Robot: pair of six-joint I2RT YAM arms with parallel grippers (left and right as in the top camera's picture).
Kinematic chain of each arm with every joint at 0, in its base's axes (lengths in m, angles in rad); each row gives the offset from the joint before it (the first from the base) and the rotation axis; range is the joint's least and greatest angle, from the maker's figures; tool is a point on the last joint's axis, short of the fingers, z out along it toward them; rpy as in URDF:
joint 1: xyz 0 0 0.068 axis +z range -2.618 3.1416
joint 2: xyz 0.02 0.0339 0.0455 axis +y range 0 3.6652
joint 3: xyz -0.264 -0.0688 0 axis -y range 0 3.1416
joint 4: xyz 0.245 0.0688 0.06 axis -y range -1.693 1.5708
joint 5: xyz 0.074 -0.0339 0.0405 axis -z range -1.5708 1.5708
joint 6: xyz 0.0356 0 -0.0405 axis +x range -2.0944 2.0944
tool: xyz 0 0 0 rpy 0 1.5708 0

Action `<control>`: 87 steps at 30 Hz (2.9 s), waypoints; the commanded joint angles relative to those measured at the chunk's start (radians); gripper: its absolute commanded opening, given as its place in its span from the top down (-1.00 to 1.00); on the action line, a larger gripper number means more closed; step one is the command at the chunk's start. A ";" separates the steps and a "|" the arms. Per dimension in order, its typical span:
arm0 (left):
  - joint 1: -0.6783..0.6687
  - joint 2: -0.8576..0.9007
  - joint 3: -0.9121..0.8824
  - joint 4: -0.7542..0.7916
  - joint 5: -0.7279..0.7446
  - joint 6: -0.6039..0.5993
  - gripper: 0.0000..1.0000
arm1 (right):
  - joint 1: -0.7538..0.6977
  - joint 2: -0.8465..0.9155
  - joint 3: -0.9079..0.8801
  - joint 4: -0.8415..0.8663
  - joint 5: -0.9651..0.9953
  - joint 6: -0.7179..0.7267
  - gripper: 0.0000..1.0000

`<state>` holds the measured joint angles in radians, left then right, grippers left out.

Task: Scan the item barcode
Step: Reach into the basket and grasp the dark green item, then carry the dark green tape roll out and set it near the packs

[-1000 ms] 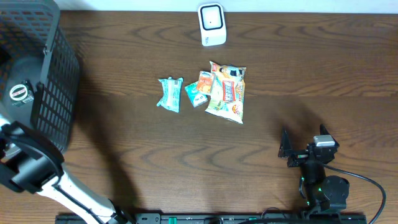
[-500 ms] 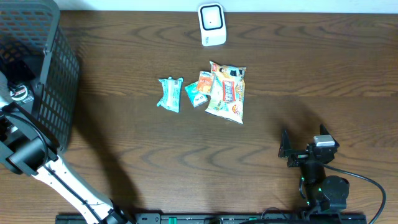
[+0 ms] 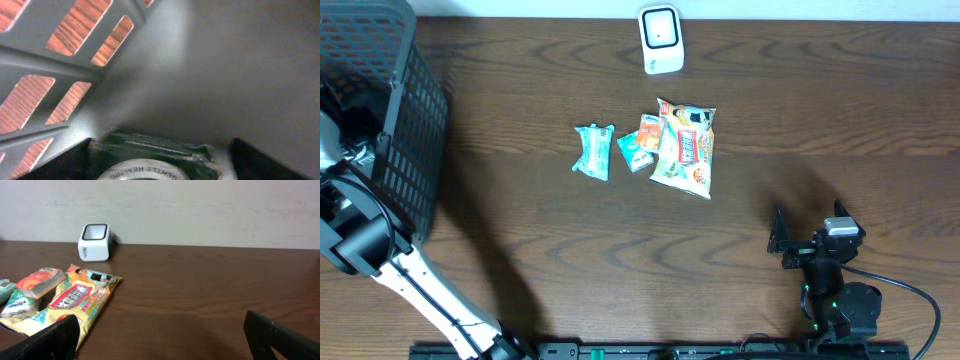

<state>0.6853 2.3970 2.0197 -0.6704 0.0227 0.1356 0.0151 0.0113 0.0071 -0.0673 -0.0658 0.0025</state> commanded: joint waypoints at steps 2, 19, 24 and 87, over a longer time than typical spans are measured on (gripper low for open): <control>-0.002 0.023 -0.020 -0.021 -0.004 0.005 -0.20 | -0.008 -0.005 -0.001 -0.004 0.004 -0.011 -0.99; -0.002 -0.230 -0.019 -0.056 0.196 -0.221 0.12 | -0.008 -0.005 -0.001 -0.004 0.004 -0.011 -0.99; -0.002 -0.366 -0.019 -0.062 0.232 -0.246 0.12 | -0.008 -0.005 -0.001 -0.004 0.004 -0.011 -0.98; -0.968 -0.064 -0.020 -0.074 0.103 -0.435 -0.23 | -0.008 -0.005 -0.001 -0.004 0.003 -0.011 -0.98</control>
<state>-0.2825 2.3249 1.9923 -0.7338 0.0654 -0.3096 0.0151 0.0113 0.0071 -0.0673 -0.0658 0.0025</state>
